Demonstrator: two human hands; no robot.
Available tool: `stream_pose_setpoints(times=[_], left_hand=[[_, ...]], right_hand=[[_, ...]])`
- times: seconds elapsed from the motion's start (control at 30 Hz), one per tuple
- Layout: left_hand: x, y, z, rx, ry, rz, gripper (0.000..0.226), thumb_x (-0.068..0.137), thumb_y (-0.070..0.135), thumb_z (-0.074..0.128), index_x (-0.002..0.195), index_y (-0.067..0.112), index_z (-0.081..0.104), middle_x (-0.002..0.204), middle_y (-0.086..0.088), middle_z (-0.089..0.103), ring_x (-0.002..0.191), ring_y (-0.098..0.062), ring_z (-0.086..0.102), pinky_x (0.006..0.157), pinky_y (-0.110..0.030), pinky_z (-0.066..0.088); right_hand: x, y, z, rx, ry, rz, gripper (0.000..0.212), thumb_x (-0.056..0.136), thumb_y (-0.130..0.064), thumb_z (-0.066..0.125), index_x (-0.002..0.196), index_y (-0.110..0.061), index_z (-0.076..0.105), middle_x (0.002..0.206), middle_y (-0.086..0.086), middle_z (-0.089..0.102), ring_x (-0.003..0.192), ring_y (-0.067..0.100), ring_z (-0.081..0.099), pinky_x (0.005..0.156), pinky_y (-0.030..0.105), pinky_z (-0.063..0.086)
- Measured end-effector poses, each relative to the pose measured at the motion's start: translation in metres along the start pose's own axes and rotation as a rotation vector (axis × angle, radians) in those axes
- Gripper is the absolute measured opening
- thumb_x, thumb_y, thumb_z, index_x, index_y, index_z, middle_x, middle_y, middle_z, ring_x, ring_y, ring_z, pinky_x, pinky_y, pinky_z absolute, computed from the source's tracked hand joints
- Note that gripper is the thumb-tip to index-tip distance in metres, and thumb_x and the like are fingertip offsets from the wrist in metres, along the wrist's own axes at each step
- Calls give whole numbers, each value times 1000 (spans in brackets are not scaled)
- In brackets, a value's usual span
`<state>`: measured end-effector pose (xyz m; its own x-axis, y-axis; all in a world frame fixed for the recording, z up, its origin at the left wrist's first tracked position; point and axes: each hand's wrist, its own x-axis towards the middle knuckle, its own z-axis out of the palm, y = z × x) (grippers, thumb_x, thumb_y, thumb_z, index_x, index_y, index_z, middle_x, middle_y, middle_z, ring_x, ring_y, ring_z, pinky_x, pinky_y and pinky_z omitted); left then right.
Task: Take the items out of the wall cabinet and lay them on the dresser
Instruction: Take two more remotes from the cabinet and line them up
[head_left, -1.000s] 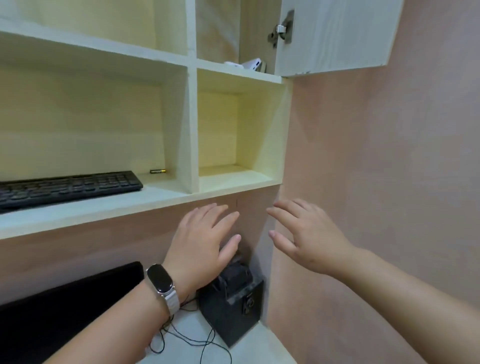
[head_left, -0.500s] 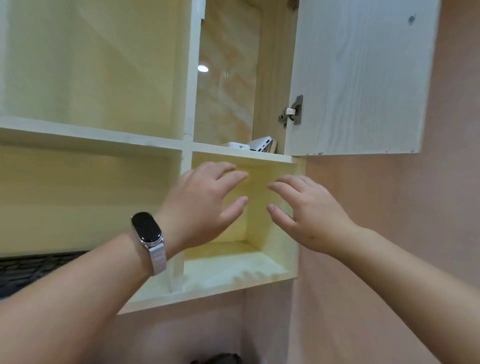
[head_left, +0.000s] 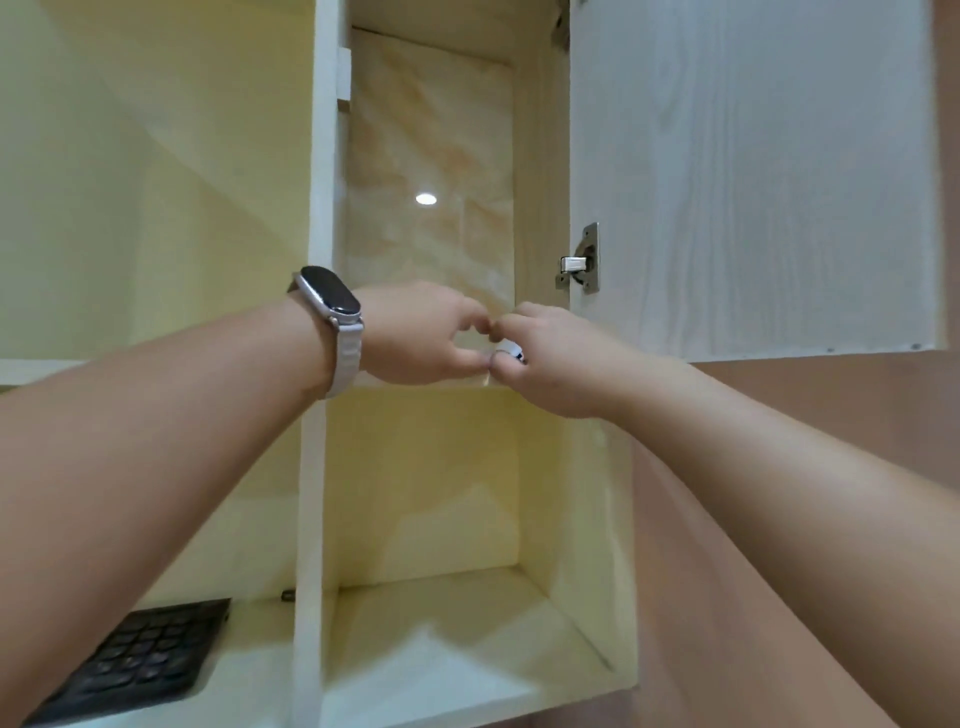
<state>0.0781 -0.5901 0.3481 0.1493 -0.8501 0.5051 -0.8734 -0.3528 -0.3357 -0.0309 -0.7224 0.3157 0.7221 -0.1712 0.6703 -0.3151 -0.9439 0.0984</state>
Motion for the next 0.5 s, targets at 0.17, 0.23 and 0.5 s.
stream_pose_setpoints(times=[0.17, 0.23, 0.5], left_hand=[[3, -6, 1, -89, -154, -45, 46, 92, 54, 38, 123, 27, 58, 118, 4, 65, 104, -18, 59, 94, -39, 47], [0, -8, 2, -105, -180, -39, 53, 84, 58, 33, 121, 29, 58, 117, 6, 65, 104, -17, 59, 94, -39, 47], [-19, -10, 17, 43, -54, -44, 37, 84, 49, 52, 116, 31, 49, 94, 8, 61, 83, -16, 59, 75, -41, 52]], right_hand=[[12, -2, 6, 174, -158, 36, 33, 99, -34, 28, 114, -19, 54, 105, 3, 52, 108, 27, 48, 79, 36, 36], [12, -3, 3, 216, -223, 66, 36, 99, -37, 25, 118, -20, 52, 101, 0, 52, 105, 24, 47, 76, 36, 36], [11, 3, 13, 186, -180, 19, 50, 93, -65, 27, 98, -25, 56, 91, -5, 57, 84, 17, 55, 72, 36, 44]])
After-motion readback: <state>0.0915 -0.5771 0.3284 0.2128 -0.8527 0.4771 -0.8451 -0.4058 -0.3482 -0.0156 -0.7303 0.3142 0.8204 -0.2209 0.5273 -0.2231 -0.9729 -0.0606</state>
